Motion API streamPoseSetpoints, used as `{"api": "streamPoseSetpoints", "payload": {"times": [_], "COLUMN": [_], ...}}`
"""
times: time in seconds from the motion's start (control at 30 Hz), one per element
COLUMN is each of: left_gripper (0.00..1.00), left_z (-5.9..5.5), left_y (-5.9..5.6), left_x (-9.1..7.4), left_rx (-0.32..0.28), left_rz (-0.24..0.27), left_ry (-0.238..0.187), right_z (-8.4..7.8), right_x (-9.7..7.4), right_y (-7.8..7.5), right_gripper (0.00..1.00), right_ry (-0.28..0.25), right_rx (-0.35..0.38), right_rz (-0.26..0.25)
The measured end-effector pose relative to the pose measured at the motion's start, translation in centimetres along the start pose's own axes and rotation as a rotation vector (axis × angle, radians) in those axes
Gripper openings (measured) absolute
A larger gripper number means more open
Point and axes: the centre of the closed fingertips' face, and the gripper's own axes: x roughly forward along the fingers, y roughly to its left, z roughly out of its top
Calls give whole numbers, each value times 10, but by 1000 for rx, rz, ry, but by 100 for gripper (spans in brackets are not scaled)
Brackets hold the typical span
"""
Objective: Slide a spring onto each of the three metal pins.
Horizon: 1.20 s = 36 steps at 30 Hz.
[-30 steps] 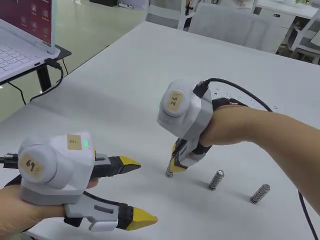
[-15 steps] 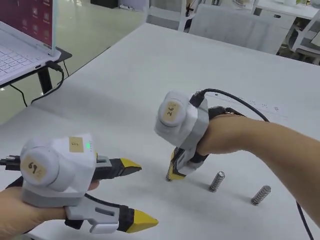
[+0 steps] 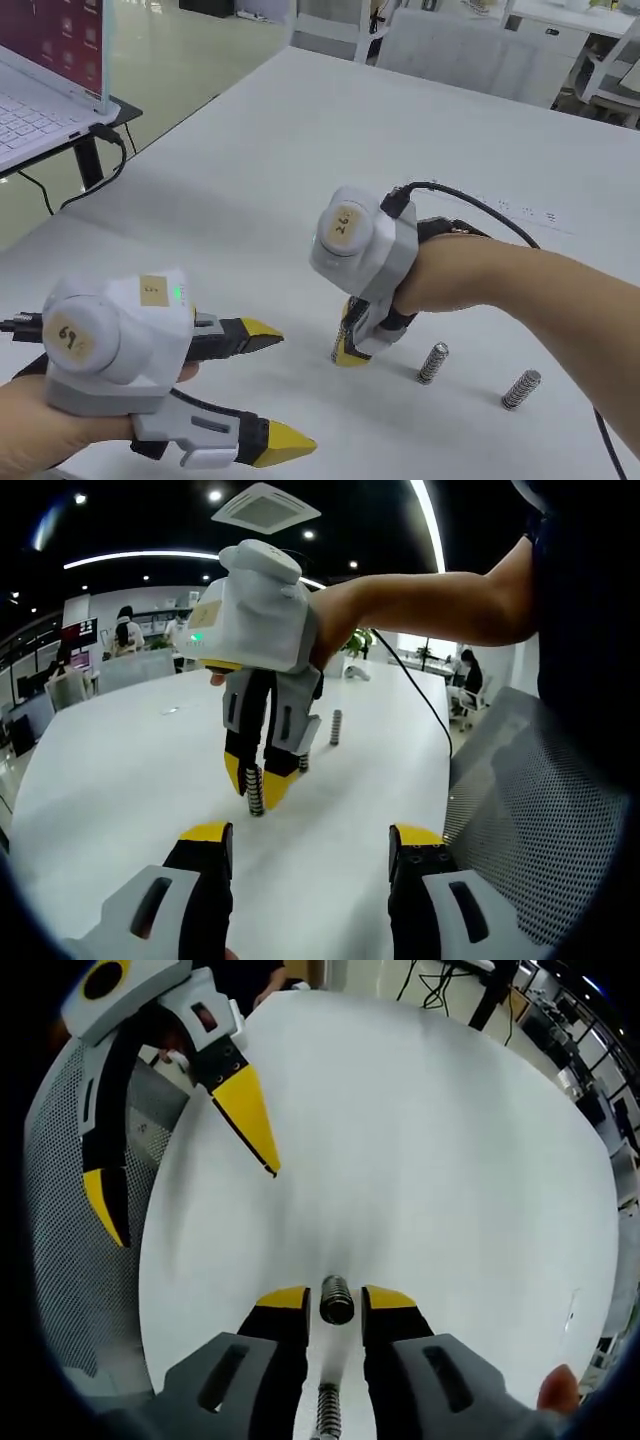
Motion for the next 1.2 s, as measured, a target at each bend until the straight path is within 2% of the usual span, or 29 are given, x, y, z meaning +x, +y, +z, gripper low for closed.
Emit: {"api": "streamPoseSetpoints", "payload": {"times": [0.5, 0.7, 1.2], "left_gripper": [59, 59, 60], "left_z": [6, 7, 13], "left_y": [1, 2, 6], "left_x": [0, 0, 1], "left_rx": [13, 15, 13], "left_rz": [7, 11, 18], "left_ry": [2, 2, 0], "right_z": [-7, -14, -38], "right_x": [-20, -30, -61], "right_y": [-3, -4, -2], "right_gripper": [28, 31, 34], "right_ry": [-65, -90, -216], "right_rx": [52, 81, 210], "right_rz": [-35, -57, -134]}}
